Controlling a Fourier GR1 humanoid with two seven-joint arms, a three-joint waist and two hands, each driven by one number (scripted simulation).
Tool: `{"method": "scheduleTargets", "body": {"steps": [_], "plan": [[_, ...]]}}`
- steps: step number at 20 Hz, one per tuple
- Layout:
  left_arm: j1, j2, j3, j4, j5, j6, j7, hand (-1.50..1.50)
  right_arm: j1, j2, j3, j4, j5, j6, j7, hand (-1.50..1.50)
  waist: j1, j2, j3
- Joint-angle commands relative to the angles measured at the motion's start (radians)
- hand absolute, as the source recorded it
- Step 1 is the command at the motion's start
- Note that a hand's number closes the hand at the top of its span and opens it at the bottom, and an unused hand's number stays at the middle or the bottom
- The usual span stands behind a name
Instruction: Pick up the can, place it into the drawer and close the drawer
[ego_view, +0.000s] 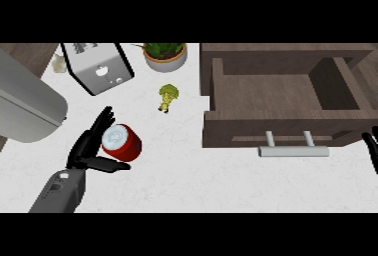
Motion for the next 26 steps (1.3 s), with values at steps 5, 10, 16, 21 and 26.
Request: {"method": "scheduleTargets", "body": {"steps": [5,10,16,21,26], "plan": [[-0.109,-0.058,-0.012,0.11,-0.022,0.075,-0.017,-1.5,-0.035,0.018,0.002,0.071,0.028,-0.006,-0.044,-1.5,-0.003,0.001,0.0],[-0.095,-0.059,-0.024,0.074,-0.006,0.036,-0.009,-1.5,0.06,0.035,0.006,0.014,0.017,0.04,-0.076,-1.5,-0.001,0.0,0.0],[-0.111,-0.052,-0.035,0.088,-0.015,0.022,-0.032,1.5,-0.009,0.0,-0.04,0.008,-0.024,0.028,-0.015,-1.5,0.0,0.0,0.0],[-0.125,-0.081,-0.022,0.083,0.03,-0.041,-0.016,1.5,0.067,0.039,-0.012,-0.041,-0.008,0.036,-0.016,-1.5,-0.001,-0.001,0.0],[-0.086,-0.098,-0.051,-0.089,0.059,-0.051,0.099,1.5,0.051,0.027,-0.046,-0.055,-0.058,0.044,-0.007,-1.5,0.002,-0.001,0.0]]}}
